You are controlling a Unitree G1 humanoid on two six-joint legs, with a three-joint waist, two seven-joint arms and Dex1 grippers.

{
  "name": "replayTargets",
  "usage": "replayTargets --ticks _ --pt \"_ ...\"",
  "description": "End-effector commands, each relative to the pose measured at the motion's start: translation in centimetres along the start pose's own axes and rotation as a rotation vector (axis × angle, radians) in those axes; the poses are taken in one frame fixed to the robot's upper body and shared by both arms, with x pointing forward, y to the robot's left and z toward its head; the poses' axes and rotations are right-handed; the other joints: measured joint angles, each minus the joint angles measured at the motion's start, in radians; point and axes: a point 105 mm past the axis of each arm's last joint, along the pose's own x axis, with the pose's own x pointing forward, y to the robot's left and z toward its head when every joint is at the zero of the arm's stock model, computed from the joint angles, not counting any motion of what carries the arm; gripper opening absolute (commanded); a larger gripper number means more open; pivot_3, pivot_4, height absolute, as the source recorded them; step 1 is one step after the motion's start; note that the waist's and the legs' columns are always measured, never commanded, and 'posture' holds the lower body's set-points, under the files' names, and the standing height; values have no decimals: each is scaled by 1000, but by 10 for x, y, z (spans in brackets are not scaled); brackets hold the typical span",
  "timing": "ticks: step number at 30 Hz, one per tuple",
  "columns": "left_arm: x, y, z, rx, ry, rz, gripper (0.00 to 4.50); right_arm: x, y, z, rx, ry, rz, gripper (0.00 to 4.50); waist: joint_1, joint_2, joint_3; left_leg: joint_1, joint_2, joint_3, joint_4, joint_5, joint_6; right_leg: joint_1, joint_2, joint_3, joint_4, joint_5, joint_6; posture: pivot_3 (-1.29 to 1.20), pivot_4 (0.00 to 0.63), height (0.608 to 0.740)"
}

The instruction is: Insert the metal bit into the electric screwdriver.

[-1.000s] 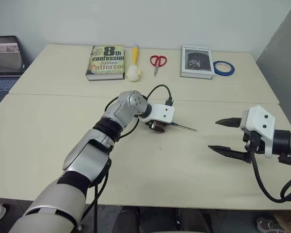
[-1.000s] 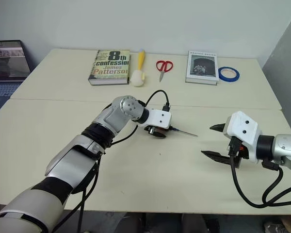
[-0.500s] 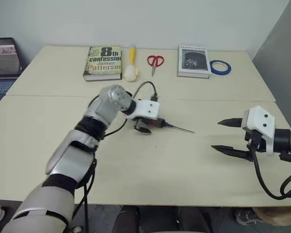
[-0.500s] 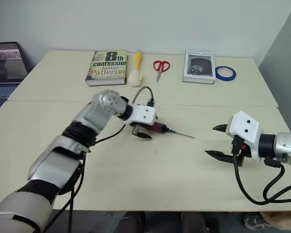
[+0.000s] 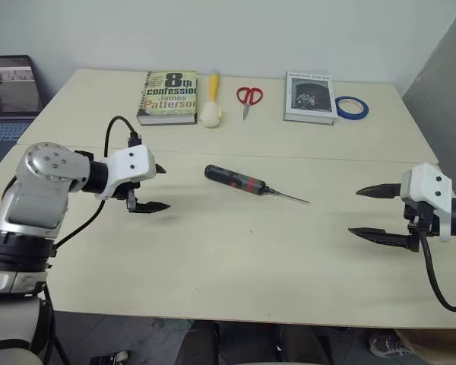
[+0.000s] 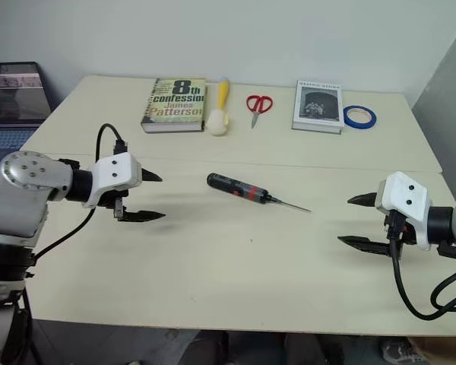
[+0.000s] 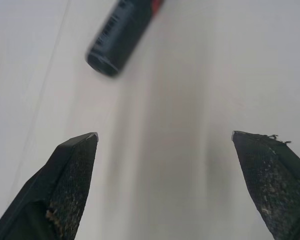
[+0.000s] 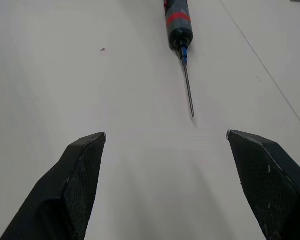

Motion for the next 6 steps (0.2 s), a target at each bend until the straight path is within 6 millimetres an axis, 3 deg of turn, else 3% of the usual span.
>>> replayTargets --ticks 1,6 --pt "-25 -2 8 -34 -40 49 4471 -7 0 11 -38 -20 13 4079 -3 0 0 1 0 0 0 0 0 1 0 0 0 0 0 0 150 740" --pt "-25 -10 8 -108 -83 43 4471 -5 0 13 -40 -25 28 4079 -4 0 0 2 0 1 0 1 1 1 0 0 2 1 -1 0 150 740"
